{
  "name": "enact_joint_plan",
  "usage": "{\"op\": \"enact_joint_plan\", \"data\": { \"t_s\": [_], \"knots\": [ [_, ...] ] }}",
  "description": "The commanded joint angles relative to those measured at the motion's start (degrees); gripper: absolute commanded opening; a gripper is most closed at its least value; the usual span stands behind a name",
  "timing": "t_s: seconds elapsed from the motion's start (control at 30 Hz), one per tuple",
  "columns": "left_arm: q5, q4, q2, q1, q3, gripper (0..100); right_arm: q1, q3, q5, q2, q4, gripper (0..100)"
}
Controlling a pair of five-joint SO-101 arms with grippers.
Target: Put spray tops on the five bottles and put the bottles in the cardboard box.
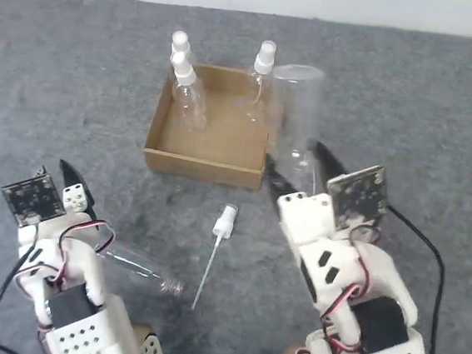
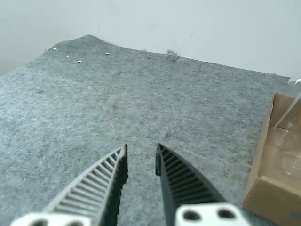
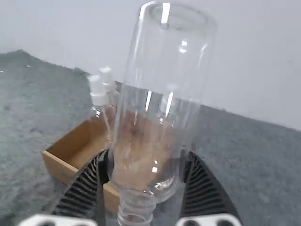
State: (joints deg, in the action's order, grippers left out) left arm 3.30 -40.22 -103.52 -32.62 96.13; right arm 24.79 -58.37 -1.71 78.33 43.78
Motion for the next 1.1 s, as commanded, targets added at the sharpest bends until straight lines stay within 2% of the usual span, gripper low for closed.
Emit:
{"op": "enact_joint_plan", "data": {
  "t_s": [0.0, 0.07, 0.3, 0.5, 0.67, 0.9, 1.07],
  "knots": [
    [0.4, 1.8, -1.1, -0.2, -1.4, 9, -8.8, 2.1, 3.7, -0.1, 4.8, 0.6],
    [0.4, 1.8, -1.1, -0.2, -1.4, 9, -12.2, 0.4, 5.7, -1.3, 5.5, 0.6],
    [0.4, 1.8, -1.1, -0.2, -1.4, 9, -20.2, -6.5, 5.8, -4.5, 5.5, 0.6],
    [0.3, 1.8, -1.1, 1.6, -1.1, 9, -21.9, -11.6, 1.1, -4.4, 5.5, 0.6],
    [0.2, 1.9, -1.1, 2.5, -0.7, 9, -22.5, -14.9, 1.6, -4.2, 6.2, 0.6],
    [0.2, 1.9, -1.1, 2.5, -0.6, 9, -23.8, -18.6, 5.5, -4.2, 5.9, 0.6],
    [0.2, 1.9, -1.1, 2.5, -0.6, 9, -29.1, -14.3, 15.9, -4.8, 6.5, 0.6]
  ]
}}
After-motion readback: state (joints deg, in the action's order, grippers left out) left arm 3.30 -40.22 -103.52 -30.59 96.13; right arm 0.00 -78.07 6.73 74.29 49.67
